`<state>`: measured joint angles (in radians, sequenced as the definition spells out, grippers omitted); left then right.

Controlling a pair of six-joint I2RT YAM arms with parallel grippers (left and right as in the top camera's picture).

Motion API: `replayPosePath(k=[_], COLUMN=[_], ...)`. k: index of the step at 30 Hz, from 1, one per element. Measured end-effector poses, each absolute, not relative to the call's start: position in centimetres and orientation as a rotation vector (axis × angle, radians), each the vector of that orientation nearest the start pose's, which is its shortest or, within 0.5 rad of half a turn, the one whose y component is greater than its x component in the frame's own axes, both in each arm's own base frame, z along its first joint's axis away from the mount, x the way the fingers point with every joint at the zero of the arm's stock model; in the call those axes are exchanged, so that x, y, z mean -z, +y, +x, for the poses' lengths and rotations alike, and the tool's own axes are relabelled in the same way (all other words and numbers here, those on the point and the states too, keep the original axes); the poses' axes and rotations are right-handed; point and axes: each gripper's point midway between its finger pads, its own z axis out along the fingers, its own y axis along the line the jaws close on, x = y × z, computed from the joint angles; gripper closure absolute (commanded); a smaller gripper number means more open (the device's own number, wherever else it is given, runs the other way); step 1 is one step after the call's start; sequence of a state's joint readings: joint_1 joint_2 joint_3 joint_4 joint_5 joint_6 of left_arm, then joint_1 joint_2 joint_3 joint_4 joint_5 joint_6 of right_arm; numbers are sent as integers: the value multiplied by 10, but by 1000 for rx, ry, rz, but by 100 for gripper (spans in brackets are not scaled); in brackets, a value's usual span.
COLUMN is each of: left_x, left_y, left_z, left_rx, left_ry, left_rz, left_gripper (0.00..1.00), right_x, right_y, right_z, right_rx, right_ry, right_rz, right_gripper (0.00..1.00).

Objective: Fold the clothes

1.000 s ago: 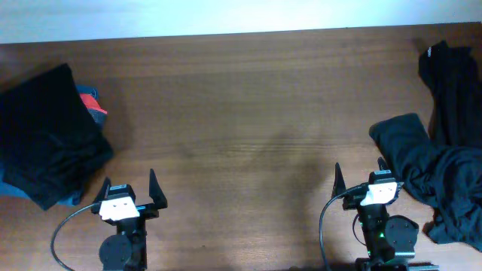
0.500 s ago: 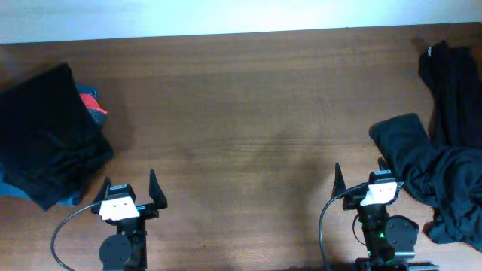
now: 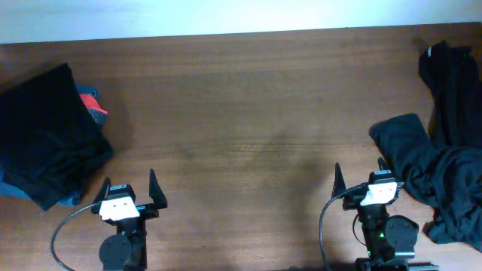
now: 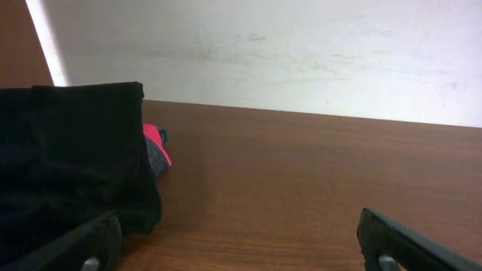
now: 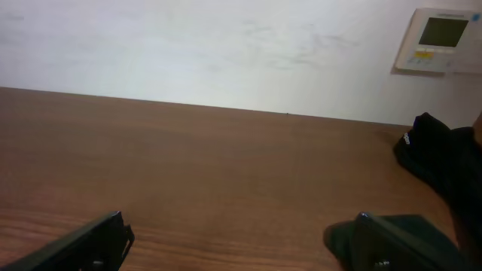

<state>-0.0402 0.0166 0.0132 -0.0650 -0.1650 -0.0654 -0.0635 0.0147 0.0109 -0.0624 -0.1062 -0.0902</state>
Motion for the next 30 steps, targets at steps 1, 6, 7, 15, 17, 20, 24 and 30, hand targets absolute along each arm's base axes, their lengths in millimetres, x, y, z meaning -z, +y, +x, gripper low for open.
replayPosePath(k=[1, 6, 7, 15, 17, 20, 24, 30], left_x=[-160, -160, -160, -160, -160, -160, -160, -160], left_y=[18, 18, 18, 18, 18, 18, 18, 9], left_z=[245, 245, 245, 245, 245, 245, 245, 246], left_rx=[-54, -54, -54, -54, -54, -54, -52, -10], left_ry=[1632, 1632, 1632, 1632, 1632, 1632, 1632, 1638], left_rz=[-147, -147, -147, -147, -147, -147, -145, -106], left_gripper=[1, 1, 1, 1, 0, 1, 0, 1], right_x=[-160, -160, -160, -160, -160, -160, -160, -161], right_y=[3, 3, 3, 3, 3, 3, 3, 3], right_z=[246, 246, 246, 246, 246, 246, 246, 246], right_rx=[31, 30, 31, 31, 31, 31, 30, -21], right_ry=[1633, 1634, 1634, 1633, 1633, 1633, 1633, 1634], right_rz=[-103, -103, -103, -103, -103, -103, -103, -56], right_gripper=[1, 1, 1, 1, 1, 1, 1, 1])
